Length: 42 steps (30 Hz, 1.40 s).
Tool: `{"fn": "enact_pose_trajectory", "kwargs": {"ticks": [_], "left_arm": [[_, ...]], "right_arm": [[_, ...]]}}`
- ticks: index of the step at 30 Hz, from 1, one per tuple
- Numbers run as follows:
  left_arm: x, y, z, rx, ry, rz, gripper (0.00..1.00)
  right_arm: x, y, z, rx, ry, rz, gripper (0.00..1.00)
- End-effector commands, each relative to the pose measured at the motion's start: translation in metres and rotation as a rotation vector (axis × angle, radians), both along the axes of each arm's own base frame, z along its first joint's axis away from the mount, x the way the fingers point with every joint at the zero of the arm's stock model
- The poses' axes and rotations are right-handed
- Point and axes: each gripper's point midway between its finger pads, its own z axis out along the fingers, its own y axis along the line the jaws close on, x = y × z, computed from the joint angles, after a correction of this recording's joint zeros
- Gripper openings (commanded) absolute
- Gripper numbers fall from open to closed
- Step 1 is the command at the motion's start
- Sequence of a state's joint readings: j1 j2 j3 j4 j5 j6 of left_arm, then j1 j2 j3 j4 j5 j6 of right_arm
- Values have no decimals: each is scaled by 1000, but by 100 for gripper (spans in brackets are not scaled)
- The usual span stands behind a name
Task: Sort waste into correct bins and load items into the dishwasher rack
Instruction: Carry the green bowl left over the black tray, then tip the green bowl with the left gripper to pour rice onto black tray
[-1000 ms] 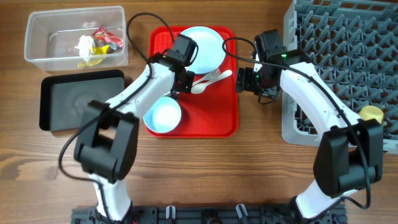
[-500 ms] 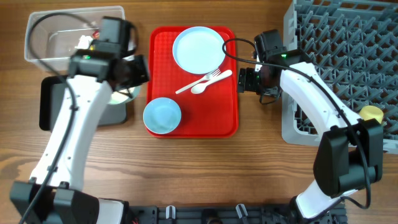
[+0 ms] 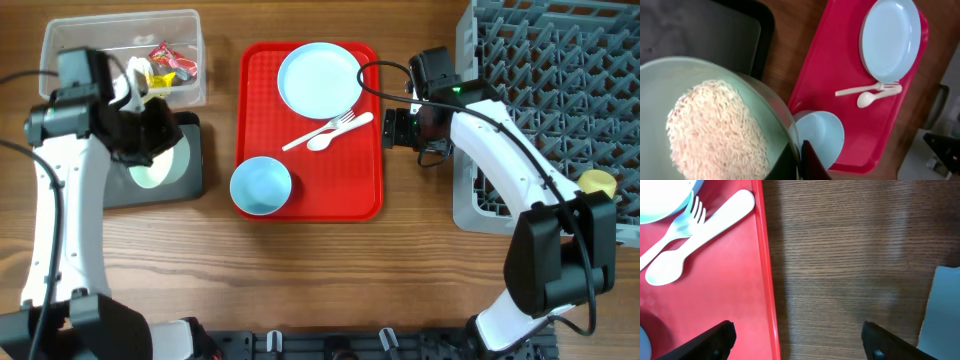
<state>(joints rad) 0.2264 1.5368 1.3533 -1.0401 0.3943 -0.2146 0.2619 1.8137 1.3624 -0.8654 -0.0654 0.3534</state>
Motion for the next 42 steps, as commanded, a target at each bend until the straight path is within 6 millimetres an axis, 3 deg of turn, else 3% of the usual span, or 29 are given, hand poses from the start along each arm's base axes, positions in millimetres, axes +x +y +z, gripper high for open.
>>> {"fn": "enact_pose_trajectory", "kwargs": {"ticks": [1,6,9,28,35,42], "left_arm": [[-4,-10,-5,-190,-96,-86,4],[-4,6,-27,-271,-156,-36,4],[-5,6,-25,-332,-232,-72,4],[-16,44,59,-676,-653,-111,4],[-21,61,66,-688,-700,-76,4],[-25,60,78,-735,-746,-100,4]], "right_arm": [[1,-2,8,-17,-24,9,86],[-1,-3,7,-20,-15,9,86],[-3,-4,6,-23,-6,10,86],[-7,-5,6,-26,9,9,86],[-8,-5,5,-27,11,9,85],[-9,-5,5,-28,15,10,86]]}}
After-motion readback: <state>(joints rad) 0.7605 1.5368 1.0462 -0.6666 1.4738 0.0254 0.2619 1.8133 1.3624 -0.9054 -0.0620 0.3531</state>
